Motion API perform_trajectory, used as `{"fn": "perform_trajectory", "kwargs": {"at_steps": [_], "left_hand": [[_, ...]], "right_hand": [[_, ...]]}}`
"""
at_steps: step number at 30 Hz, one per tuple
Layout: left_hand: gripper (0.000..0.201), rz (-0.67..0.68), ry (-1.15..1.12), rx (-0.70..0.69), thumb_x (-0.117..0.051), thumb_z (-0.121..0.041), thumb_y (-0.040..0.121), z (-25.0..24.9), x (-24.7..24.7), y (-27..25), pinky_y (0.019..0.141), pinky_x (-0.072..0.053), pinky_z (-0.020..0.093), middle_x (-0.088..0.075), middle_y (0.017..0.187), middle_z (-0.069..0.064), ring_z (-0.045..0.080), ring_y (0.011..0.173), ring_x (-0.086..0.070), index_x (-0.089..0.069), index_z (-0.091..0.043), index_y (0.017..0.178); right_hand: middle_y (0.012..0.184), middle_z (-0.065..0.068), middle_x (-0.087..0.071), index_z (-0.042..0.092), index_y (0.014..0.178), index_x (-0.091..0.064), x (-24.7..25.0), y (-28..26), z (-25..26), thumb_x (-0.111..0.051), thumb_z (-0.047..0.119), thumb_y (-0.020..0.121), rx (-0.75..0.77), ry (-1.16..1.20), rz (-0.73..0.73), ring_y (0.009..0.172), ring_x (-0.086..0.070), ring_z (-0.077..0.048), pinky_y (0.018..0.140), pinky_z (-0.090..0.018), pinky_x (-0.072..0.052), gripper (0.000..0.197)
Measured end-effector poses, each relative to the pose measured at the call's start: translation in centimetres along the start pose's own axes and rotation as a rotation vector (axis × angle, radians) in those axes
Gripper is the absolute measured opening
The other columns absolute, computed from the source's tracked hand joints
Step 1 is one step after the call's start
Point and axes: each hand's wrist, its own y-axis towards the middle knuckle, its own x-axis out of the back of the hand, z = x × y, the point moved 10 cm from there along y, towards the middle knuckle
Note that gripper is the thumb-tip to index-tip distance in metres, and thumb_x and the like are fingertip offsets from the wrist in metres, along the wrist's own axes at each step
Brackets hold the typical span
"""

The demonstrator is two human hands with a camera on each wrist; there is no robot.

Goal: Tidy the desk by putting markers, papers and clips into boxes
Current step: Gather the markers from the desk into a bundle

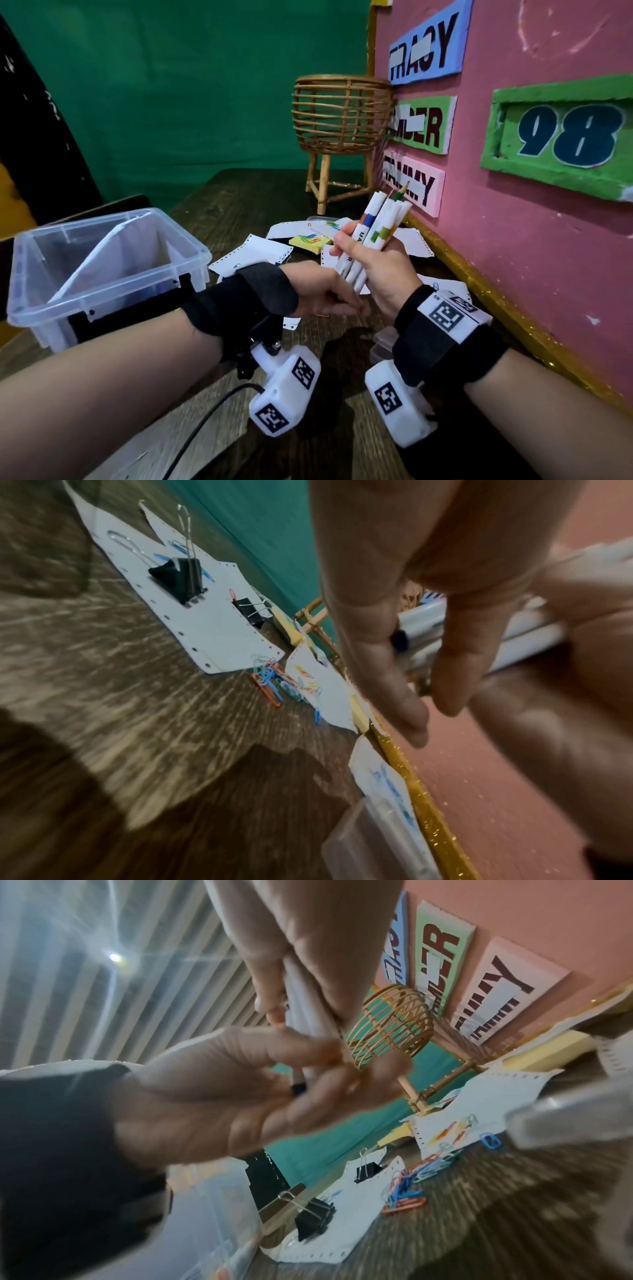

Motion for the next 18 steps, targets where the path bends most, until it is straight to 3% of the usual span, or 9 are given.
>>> {"fn": "perform_trajectory", "kwargs": {"at_steps": [4, 7, 11, 14, 16, 18], "left_hand": [[0.027, -0.090, 0.035, -0.114, -0.053, 0.021, 0.077, -1.6, 0.9, -0.4, 0.061, -0.058, 0.020, -0.065, 0.084, 0.013, 0.022, 0.081, -0.065, -0.061, 0.002, 0.096], [0.029, -0.124, 0.279, -0.183, -0.059, 0.017, 0.076, -2.5, 0.7, -0.9, 0.056, -0.053, 0.022, -0.064, 0.065, 0.001, 0.012, 0.061, -0.060, -0.061, -0.012, 0.071], [0.023, -0.193, 0.486, -0.262, -0.061, 0.009, 0.076, -3.4, 0.0, -2.1, 0.048, -0.049, 0.021, -0.057, 0.060, 0.002, 0.011, 0.052, -0.055, -0.057, -0.013, 0.073], [0.027, -0.173, 0.407, -0.428, -0.056, 0.012, 0.076, -5.1, -1.6, -4.0, 0.042, -0.042, 0.014, -0.056, 0.050, -0.002, 0.008, 0.042, -0.052, -0.053, -0.015, 0.075], [0.034, -0.173, 0.310, -0.523, -0.050, 0.014, 0.076, -6.2, -2.0, -5.4, 0.042, -0.040, 0.011, -0.054, 0.057, -0.001, 0.003, 0.043, -0.051, -0.053, -0.019, 0.073], [0.025, -0.171, 0.258, -0.523, -0.048, 0.007, 0.078, -6.3, -2.0, -5.9, 0.041, -0.038, 0.013, -0.051, 0.058, 0.000, 0.004, 0.041, -0.050, -0.053, -0.017, 0.075]], "right_hand": [[0.073, -0.008, -0.065, 0.011, 0.080, -0.059, -0.1, 0.0, -0.9, -0.058, 0.006, 0.088, -0.073, 0.040, -0.009, 0.064, -0.066, -0.011, 0.064, -0.023, -0.056, 0.009], [0.072, -0.007, -0.067, 0.007, 0.075, -0.063, -0.4, -0.4, -1.6, -0.055, 0.010, 0.090, -0.163, 0.161, -0.030, 0.068, -0.064, -0.016, 0.071, -0.030, -0.053, 0.016], [0.079, -0.004, -0.067, 0.014, 0.086, -0.063, -0.9, -1.3, -0.6, -0.062, 0.017, 0.086, -0.164, -0.014, -0.038, 0.071, -0.063, -0.012, 0.068, -0.026, -0.052, 0.003], [0.079, -0.007, -0.066, 0.016, 0.080, -0.063, -1.2, -2.0, 0.6, -0.065, 0.014, 0.083, -0.149, -0.090, -0.012, 0.066, -0.063, -0.015, 0.057, -0.025, -0.053, 0.004], [0.078, -0.008, -0.066, 0.013, 0.084, -0.066, -1.9, -2.8, 1.6, -0.065, 0.014, 0.083, -0.131, -0.061, 0.006, 0.068, -0.063, -0.019, 0.059, -0.030, -0.052, 0.002], [0.072, -0.006, -0.064, 0.013, 0.086, -0.066, -2.6, -4.0, 2.5, -0.066, 0.023, 0.081, -0.112, -0.045, 0.058, 0.062, -0.060, -0.018, 0.053, -0.029, -0.047, 0.011]]}}
